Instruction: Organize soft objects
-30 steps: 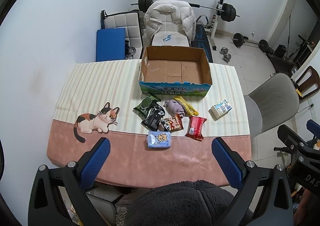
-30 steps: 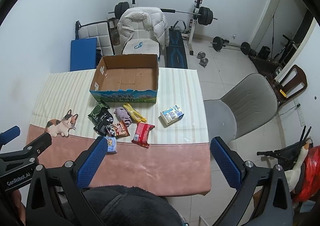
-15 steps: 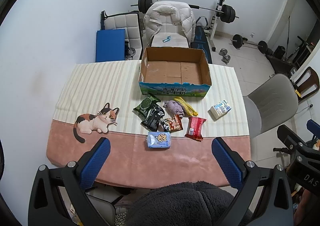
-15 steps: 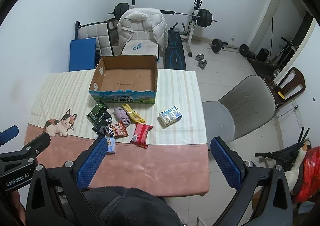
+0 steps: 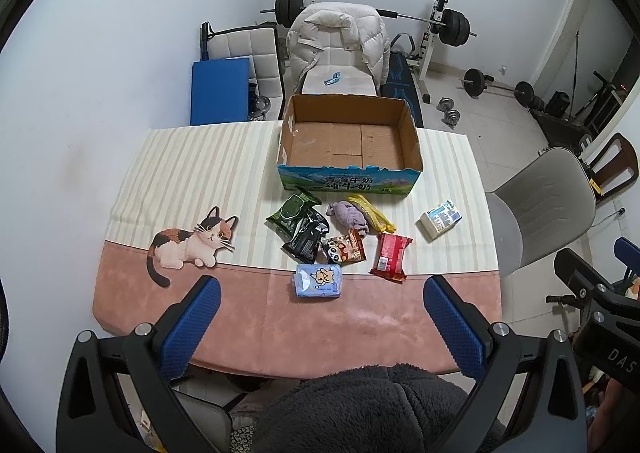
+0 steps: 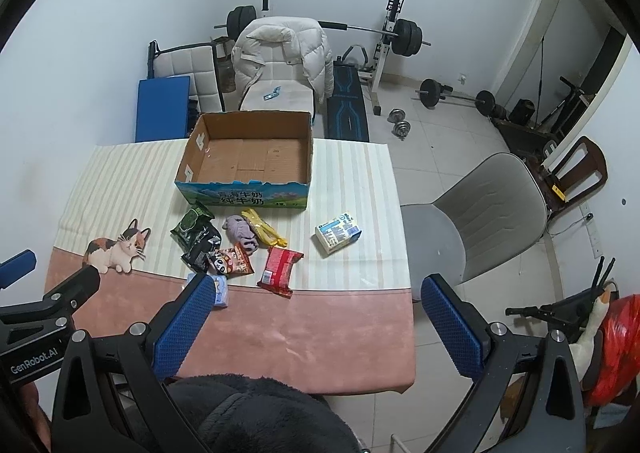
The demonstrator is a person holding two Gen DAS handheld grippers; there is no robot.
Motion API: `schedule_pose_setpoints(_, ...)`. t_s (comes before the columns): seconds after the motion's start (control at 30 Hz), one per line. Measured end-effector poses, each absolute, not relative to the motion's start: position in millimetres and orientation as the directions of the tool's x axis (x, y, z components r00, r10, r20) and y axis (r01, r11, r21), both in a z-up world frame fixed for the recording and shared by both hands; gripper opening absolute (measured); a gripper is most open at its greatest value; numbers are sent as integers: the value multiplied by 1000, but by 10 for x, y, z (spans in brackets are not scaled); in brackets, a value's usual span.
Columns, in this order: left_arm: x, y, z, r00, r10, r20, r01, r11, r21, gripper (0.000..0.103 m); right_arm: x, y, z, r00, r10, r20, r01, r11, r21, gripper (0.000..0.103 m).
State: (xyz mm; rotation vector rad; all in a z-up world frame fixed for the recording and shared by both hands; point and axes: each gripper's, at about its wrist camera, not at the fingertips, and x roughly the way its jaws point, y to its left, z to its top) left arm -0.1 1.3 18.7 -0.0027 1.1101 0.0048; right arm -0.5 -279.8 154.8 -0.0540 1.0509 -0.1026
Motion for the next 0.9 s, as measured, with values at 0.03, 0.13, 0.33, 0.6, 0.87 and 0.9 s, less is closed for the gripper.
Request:
schedule_pose_setpoints(0.03, -1, 20, 190, 447, 3, -895, -7, 1000, -1, 103, 0, -2794, 1555, 493, -110, -863, 58, 994, -93, 103)
schedule_pose_setpoints(0.13, -18, 39, 171, 450, 4, -893, -12, 1000, -1, 103, 3, -2782, 1564, 496, -107, -862, 56, 994, -92, 103)
schedule_pose_setpoints(0.33, -17, 46, 173, 450, 5, -893, -10, 1000, 0, 103, 33, -2766, 1564, 498, -101, -862, 46, 995, -90, 103)
schedule_pose_setpoints(0.6, 3, 162, 163, 450, 9, -893, -23, 1000, -1, 103, 57, -2725, 1575, 493, -94, -865, 40, 996, -86, 103)
schedule_pose_setpoints(0.87, 8, 176, 142, 445, 7, -895, -22, 1000, -3, 103, 108, -2685, 1553, 490, -83, -868, 28, 996, -80, 103)
schedule_pose_setpoints(0.9, 21, 179, 125, 443, 5, -896, -18, 1000, -3, 103, 122, -2681, 1548, 489, -78, -869, 26, 997, -75, 103)
